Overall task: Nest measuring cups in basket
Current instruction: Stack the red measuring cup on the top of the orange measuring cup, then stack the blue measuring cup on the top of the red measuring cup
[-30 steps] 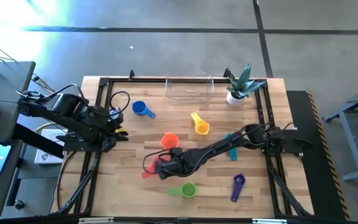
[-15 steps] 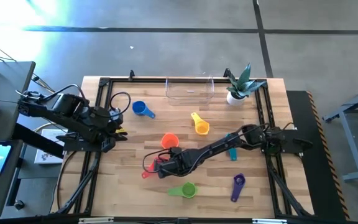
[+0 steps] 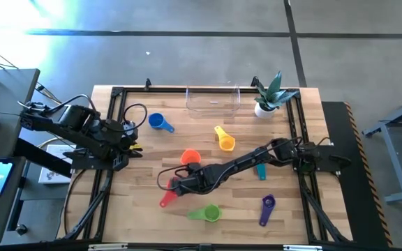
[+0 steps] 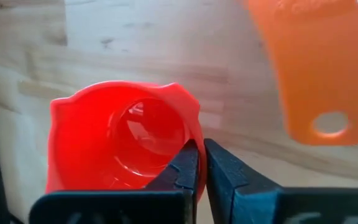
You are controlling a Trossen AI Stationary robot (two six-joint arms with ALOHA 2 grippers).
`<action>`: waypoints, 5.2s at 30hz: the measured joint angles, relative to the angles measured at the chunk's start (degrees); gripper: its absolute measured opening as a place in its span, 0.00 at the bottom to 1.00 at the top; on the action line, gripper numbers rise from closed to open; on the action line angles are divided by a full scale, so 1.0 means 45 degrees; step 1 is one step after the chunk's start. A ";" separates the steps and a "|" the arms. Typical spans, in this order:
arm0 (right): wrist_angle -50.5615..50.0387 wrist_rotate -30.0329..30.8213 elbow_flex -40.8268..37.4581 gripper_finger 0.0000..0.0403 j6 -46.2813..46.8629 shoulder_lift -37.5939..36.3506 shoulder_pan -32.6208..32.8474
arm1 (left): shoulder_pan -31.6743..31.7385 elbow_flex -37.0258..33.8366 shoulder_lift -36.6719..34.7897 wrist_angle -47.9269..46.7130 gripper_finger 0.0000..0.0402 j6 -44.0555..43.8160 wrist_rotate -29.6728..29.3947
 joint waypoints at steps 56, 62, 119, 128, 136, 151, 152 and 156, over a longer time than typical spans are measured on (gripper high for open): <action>-0.6310 -0.2740 0.3363 0.00 -1.6804 -0.0437 -0.4082 | 0.0024 0.0000 -0.0004 -0.0727 0.26 -0.4338 -0.1656; -0.6358 -0.2322 0.2895 0.00 -1.6697 -0.0437 -0.4087 | 0.0028 0.0000 -0.0001 -0.0727 0.26 -0.4333 -0.1656; -0.6236 -0.2178 0.2739 0.11 -1.5868 -0.0447 -0.3912 | 0.0024 0.0000 0.0000 -0.0732 0.26 -0.4307 -0.1656; -0.6250 -0.2183 0.2739 0.23 -1.5815 -0.0447 -0.3989 | 0.0024 0.0000 0.0000 -0.0732 0.26 -0.4304 -0.1656; -0.6532 -0.3696 0.2744 0.23 -1.4820 -0.0447 -0.4237 | 0.0024 0.0000 -0.0001 -0.0732 0.26 -0.4304 -0.1656; -0.7865 -0.2078 0.2759 0.23 -1.2056 -0.2185 -0.3099 | 0.0024 -0.0005 0.0000 -0.0751 0.26 -0.4025 -0.2030; -0.8058 -0.1867 0.2759 0.23 -1.1790 -0.2262 -0.2973 | 0.0024 -0.0005 -0.0004 -0.0747 0.26 -0.3981 -0.2034; -0.8692 -0.1391 0.2759 0.23 -1.0831 -0.2327 -0.2414 | 0.0024 -0.0005 -0.0005 -0.0751 0.26 -0.3933 -0.2030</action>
